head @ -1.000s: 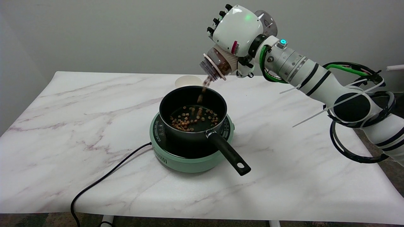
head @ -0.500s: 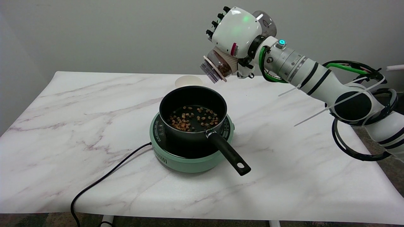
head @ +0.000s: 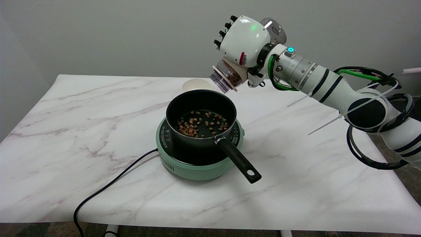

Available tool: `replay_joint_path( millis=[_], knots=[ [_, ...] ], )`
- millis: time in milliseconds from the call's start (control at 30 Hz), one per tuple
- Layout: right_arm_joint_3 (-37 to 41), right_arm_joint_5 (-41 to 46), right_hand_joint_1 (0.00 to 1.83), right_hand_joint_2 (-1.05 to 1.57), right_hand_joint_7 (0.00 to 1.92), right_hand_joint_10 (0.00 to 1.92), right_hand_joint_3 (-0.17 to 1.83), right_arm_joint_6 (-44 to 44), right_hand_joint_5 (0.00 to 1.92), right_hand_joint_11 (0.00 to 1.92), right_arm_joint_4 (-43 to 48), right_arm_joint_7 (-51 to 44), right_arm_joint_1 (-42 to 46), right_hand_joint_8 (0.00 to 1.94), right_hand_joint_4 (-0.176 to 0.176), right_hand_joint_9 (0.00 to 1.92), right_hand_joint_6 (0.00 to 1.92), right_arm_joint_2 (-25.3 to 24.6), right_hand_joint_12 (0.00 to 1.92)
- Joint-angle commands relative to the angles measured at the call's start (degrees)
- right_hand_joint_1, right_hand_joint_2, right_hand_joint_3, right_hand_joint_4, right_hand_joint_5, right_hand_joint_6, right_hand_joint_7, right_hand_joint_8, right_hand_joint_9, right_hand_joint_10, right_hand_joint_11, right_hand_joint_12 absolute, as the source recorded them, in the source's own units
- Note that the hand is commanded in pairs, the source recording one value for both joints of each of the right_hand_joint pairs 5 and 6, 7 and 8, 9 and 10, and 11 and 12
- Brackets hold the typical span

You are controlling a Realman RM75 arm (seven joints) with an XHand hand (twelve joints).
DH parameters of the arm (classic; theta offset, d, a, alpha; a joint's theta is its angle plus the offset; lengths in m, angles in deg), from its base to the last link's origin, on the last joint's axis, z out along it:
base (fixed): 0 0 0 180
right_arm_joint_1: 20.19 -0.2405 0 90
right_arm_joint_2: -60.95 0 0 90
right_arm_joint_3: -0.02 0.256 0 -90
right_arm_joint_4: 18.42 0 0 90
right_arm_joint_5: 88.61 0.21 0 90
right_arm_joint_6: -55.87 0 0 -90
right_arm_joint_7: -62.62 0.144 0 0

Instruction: Pour the contents of the bottle into the soup pot.

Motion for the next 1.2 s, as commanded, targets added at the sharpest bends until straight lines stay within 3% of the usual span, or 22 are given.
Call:
replay_joint_path(
  millis=[33, 1200],
  knots=[
    [0.46, -6.41, 1.27, 0.96, 1.41, 1.26, 0.53, -4.48, 1.50, 1.07, 0.12, 1.37, -1.28, 1.41, 0.000, 1.26, 1.50, -0.33, 1.07],
    [-0.79, -7.54, 1.28, 0.95, 1.40, 1.26, 0.54, -4.92, 1.50, 1.07, -0.04, 4.73, -1.64, 1.40, 0.000, 1.26, 1.50, 0.43, 1.07]
  ],
)
